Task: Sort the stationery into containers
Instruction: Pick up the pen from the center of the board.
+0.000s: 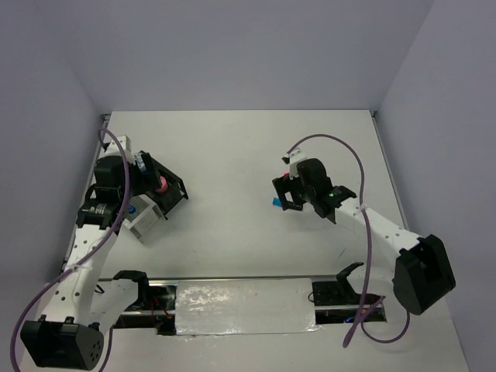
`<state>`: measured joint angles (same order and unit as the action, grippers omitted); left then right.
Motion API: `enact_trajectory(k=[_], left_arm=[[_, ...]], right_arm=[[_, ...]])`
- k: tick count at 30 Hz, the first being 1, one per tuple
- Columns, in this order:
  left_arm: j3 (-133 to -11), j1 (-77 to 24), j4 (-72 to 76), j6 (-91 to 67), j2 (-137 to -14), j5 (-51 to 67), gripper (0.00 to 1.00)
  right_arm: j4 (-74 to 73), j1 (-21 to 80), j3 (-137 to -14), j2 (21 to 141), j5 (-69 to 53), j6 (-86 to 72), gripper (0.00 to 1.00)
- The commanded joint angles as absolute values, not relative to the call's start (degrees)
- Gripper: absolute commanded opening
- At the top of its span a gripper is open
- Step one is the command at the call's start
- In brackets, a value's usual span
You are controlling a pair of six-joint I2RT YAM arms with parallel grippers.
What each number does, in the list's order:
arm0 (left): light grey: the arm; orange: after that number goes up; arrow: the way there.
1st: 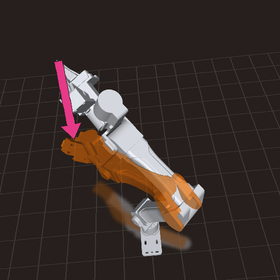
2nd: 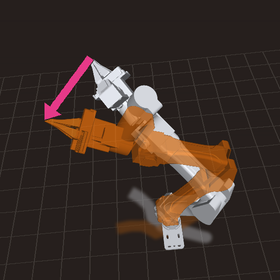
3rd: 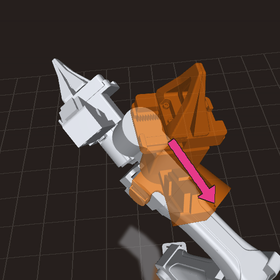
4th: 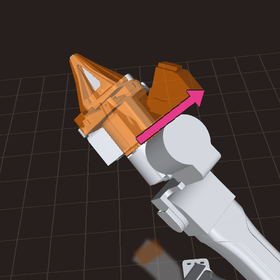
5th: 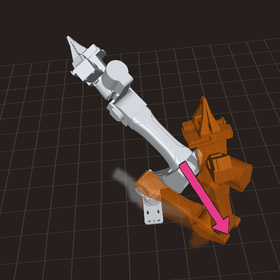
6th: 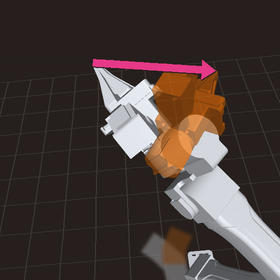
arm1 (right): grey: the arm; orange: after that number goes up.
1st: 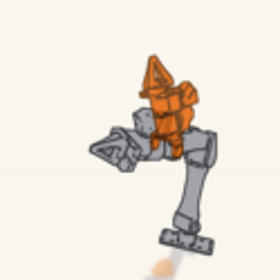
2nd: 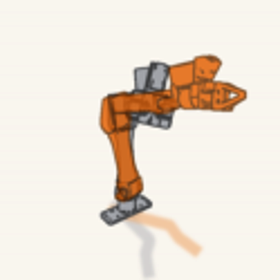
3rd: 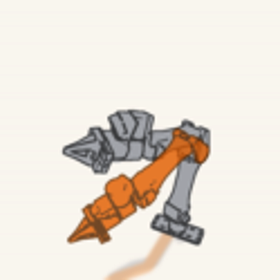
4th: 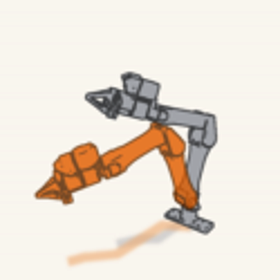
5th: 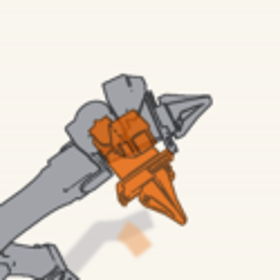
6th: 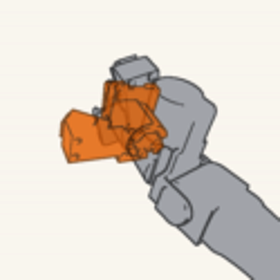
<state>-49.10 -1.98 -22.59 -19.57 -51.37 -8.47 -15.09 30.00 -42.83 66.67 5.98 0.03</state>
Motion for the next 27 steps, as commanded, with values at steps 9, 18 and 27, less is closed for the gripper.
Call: enact_trajectory(k=[9, 18, 27], left_arm=[[-49.48, -2.11, -20.39, -17.84, -49.66, -0.53, 0.99], [-49.31, -2.11, -20.48, -17.67, -48.78, -0.44, 0.99], [-49.48, -2.11, -20.39, -17.58, -48.87, 0.88, 0.99]], right_arm=[[-24.25, 20.83, -56.51, 85.87, -7.72, 16.43, 0.99], [-27.86, 21.53, -56.95, 93.68, -14.32, 18.02, 0.95], [-29.53, 23.46, -57.39, 98.35, -9.5, 16.0, 0.81]])
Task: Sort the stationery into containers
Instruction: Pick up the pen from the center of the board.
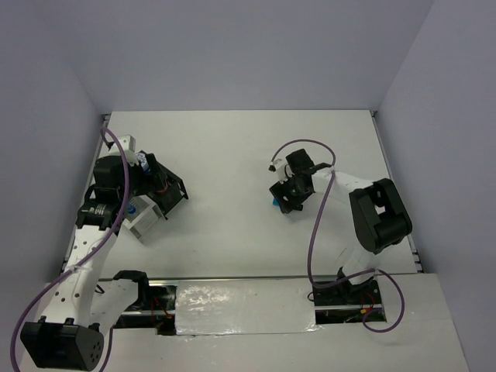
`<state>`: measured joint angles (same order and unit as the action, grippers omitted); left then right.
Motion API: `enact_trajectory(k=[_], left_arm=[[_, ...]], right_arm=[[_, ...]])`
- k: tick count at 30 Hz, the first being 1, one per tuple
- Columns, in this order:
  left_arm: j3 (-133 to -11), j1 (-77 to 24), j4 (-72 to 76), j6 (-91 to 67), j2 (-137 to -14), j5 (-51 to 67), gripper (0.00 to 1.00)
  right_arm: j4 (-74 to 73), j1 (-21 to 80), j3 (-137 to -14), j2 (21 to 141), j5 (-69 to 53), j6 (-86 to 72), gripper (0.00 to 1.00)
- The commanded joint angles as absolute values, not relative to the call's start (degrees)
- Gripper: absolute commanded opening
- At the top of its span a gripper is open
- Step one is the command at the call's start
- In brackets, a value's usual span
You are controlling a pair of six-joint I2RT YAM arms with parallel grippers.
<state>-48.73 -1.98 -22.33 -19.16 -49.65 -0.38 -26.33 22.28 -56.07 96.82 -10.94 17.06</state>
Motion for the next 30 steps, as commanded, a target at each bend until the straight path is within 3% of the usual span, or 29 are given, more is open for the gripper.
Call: enact_trajectory(k=[1, 4, 11, 13, 16, 20, 26, 30], left_arm=[[-49.48, -2.11, -20.39, -17.49, -48.87, 0.97, 0.99], [-49.39, -2.11, -20.39, -17.4, -48.43, 0.79, 0.99], [-49.66, -2.02, -20.39, -17.75, -48.17, 1.58, 0.99], [-49.31, -2.02, -19.17, -18.37, -47.73, 5.0, 0.99], [-49.3, -2.02, -17.49, -19.95, -47.29, 9.82, 0.99], [-48.17, -2.02, -14.07, -24.15, -46.24, 18.26, 0.99], [-44.92, -2.11, -2.92, -37.57, -46.05, 32.06, 0.99], [-43.06, -6.83, 4.22, -46.75, -48.07, 30.78, 0.99]], right_arm=[[-29.71, 24.16, -57.31, 99.05, -8.8, 15.47, 0.71], [-28.83, 25.75, -56.17, 99.06, -4.85, 13.89, 0.58], [-27.25, 32.33, -53.71, 98.0, 1.93, 9.76, 0.45], [-27.95, 33.05, -54.49, 99.22, 1.76, 8.79, 0.31], [-29.79, 33.4, -56.25, 102.12, -0.95, 7.65, 0.0], [-28.05, 33.75, -54.5, 98.45, -0.79, 5.89, 0.0], [-17.07, 34.27, -50.72, 80.63, -4.56, -4.2, 0.0], [-10.91, 39.18, -49.83, 74.02, -2.65, -13.78, 0.0]])
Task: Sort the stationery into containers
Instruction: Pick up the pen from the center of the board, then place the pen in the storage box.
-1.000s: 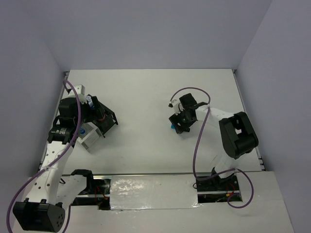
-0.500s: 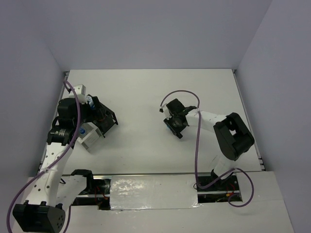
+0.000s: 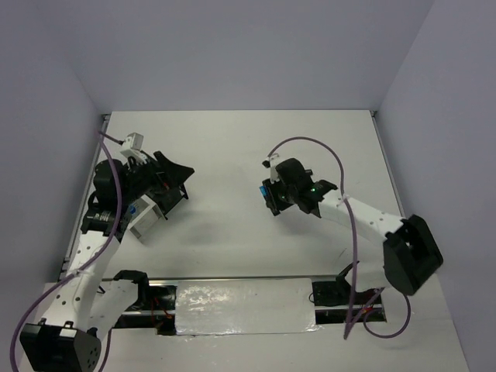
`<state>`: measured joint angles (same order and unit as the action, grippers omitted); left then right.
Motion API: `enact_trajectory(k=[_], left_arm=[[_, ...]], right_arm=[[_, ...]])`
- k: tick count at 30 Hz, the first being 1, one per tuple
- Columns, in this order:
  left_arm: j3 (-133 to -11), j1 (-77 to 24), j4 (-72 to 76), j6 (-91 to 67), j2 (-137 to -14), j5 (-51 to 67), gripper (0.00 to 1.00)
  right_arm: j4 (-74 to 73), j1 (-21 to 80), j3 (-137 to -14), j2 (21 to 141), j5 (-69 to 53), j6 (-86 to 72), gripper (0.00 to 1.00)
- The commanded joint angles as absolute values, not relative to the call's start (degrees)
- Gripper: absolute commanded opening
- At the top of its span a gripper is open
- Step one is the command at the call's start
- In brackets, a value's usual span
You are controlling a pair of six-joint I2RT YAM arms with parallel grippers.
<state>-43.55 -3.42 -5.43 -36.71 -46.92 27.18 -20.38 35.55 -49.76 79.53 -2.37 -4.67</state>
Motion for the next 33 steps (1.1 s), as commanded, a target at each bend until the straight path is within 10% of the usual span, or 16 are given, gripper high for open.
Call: enact_trajectory(k=[1, 24, 28, 31, 33], left_arm=[[-43.24, -8.77, 4.57, -48.93, -48.77, 29.11, 0.99], [-48.6, -32.87, 6.33, -48.87, -59.32, 12.74, 0.88], [-48.51, -33.4, 8.43, -49.22, -60.03, 15.02, 0.56], [-49.3, -33.57, 8.79, -48.78, -60.47, 16.96, 0.1], [-51.23, -33.57, 6.08, -47.56, -60.73, 16.27, 0.01]], right_arm=[[-9.94, 42.16, -49.75, 73.13, -0.2, -17.71, 0.0], [-4.75, 60.2, -55.46, 65.21, 12.48, -27.25, 0.0], [-4.75, 60.64, -57.56, 67.32, 13.53, -26.19, 0.0], [-4.31, 60.47, -58.7, 68.46, 14.94, -25.14, 0.0], [-3.69, 60.56, -58.97, 68.73, 14.07, -24.09, 0.0]])
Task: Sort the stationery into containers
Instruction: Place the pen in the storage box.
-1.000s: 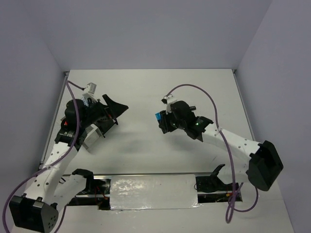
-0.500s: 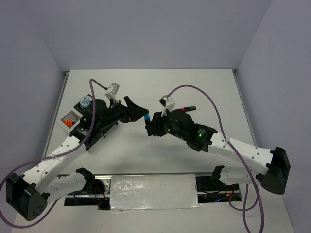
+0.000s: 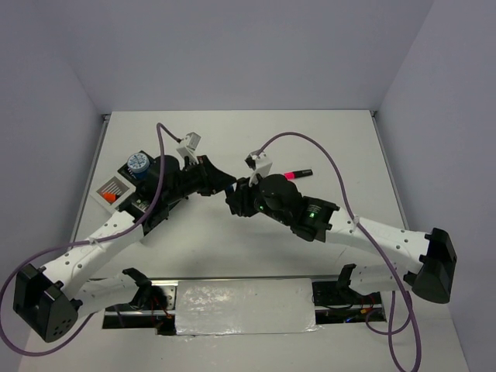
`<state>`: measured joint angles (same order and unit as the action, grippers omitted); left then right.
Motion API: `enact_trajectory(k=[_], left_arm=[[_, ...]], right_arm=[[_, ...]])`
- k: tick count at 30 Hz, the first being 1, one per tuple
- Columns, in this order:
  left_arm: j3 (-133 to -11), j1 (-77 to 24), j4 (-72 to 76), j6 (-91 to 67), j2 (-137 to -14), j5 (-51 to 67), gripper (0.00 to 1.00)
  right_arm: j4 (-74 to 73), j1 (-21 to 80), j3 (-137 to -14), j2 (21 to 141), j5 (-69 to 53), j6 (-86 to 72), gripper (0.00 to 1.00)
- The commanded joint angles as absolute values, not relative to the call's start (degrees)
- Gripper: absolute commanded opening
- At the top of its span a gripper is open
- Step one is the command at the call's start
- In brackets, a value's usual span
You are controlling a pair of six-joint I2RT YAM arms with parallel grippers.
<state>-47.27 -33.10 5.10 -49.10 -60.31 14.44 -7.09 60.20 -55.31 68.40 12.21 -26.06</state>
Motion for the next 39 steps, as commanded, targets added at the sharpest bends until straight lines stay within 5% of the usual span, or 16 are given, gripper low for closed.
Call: enact_trajectory(k=[1, 3, 4, 7, 14, 21, 34, 37, 39], left_arm=[[-52.11, -33.57, 4.41, -45.55, -60.91, 15.3, 0.0], [-55.53, -33.57, -1.97, -41.08, -60.65, 10.06, 0.0], [-57.2, -33.57, -4.81, -39.31, -60.56, 7.06, 0.0], [-64.14, -32.53, -17.11, -32.88, -58.9, -19.03, 0.0], [-59.78, -15.84, -24.36, -34.63, -52.57, -56.03, 0.0], [-53.36, 1.3, -12.41, -36.57, -53.96, -58.71, 0.0], [-44.56, 3.51, 4.74, -33.31, -61.78, -62.41, 0.07], [-45.09, 3.96, 2.55, -35.68, -63.28, -61.96, 0.25], [-45.35, 3.96, 1.41, -36.9, -63.89, -61.35, 0.54]], right_arm=[[-2.82, 60.56, -58.89, 68.82, 13.19, -23.39, 0.1], [-1.85, 60.38, -58.01, 68.29, 10.99, -21.81, 0.49], [-1.15, 60.38, -56.44, 67.25, 11.25, -21.62, 0.99], [-3.5, 58.28, -53.02, 64.34, 18.51, -23.9, 1.0], [-5.1, 53.88, -43.87, 55.04, 21.19, -23.73, 1.0], [-5.27, 53.17, -41.14, 51.95, 16.62, -22.06, 1.0], [-4.83, 53.26, -37.35, 48.87, 13.1, -21.01, 1.0], [-4.92, 53.26, -37.35, 48.43, 13.01, -20.83, 1.0], [-4.83, 53.17, -37.44, 48.43, 12.92, -20.74, 1.0]])
